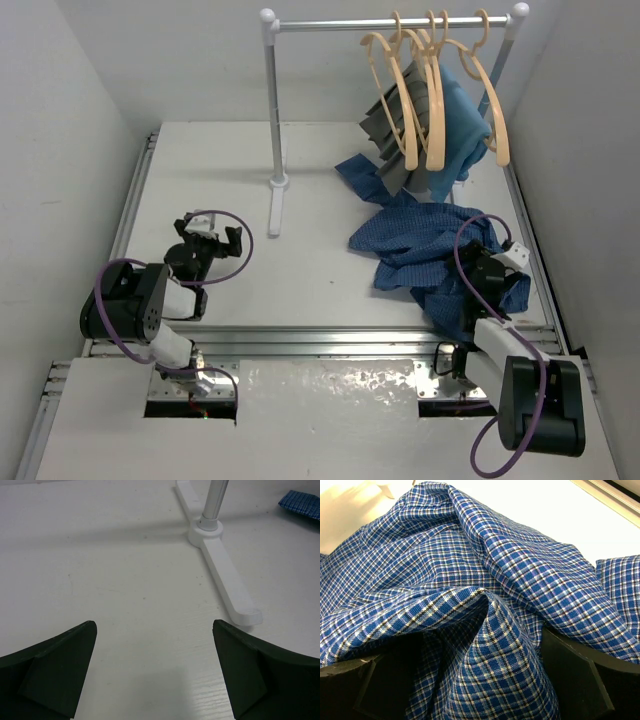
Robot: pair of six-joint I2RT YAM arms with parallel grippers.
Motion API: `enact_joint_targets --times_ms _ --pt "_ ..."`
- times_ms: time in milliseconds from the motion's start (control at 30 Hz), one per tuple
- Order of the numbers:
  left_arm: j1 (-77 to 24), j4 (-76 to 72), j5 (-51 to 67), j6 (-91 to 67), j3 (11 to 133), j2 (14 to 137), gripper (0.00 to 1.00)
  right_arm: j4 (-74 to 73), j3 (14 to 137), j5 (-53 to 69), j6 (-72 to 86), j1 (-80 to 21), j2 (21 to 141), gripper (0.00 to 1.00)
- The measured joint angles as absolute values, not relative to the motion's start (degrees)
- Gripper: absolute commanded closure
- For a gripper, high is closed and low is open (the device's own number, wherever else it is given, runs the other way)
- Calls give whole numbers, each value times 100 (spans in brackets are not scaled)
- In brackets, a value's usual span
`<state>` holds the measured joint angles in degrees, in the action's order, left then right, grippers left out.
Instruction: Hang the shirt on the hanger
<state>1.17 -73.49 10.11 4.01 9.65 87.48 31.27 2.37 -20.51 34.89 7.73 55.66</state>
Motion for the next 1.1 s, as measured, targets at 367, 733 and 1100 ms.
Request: enact_joint_targets --times_ms 367,733,1100 --pt "121 -5924 1621 589 1614 8342 3 2978 239 -1925 3310 770 5533 79" --pt "108 -1817 2987 1321 4532 7185 13 1024 427 -760 2790 401 3433 100" --pt "-301 698 3527 2255 4735 5953 11 -58 2217 738 1315 -2897 4329 97"
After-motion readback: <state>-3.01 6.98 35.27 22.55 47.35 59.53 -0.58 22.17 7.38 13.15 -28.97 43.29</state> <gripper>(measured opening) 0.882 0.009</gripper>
